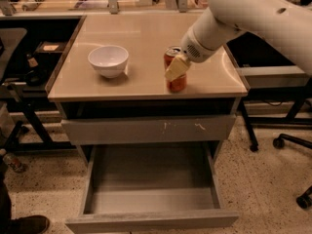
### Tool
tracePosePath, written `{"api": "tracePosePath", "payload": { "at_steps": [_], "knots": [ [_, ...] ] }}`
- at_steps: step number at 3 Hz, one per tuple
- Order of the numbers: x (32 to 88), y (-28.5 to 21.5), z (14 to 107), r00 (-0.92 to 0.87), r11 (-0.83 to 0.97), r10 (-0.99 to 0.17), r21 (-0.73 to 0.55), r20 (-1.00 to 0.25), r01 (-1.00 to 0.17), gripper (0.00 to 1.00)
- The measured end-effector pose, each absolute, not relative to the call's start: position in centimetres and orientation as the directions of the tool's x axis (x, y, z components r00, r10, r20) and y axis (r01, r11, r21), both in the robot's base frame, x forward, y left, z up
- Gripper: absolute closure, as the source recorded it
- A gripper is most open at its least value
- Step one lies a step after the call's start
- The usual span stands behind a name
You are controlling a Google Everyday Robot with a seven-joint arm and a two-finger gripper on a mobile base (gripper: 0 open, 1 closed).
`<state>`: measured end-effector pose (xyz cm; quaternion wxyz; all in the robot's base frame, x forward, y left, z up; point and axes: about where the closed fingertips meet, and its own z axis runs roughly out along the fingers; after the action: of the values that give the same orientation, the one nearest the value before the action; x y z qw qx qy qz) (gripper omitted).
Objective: Place coke can into middle drawer
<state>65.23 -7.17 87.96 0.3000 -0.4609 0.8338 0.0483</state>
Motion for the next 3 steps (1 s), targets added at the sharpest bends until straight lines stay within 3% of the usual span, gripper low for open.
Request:
{"api": "tracePosePath", "payload": {
  "at_steps": [2,3],
  "knots": [
    [56.8,-11.3,89.0,-0.528,0.671,-0.697,-0.182,-0.486,-0.719,1.00],
    [56.8,-11.3,89.0,-0.528,0.671,-0.697,-0.182,-0.486,-0.719,1.00]
  ]
}}
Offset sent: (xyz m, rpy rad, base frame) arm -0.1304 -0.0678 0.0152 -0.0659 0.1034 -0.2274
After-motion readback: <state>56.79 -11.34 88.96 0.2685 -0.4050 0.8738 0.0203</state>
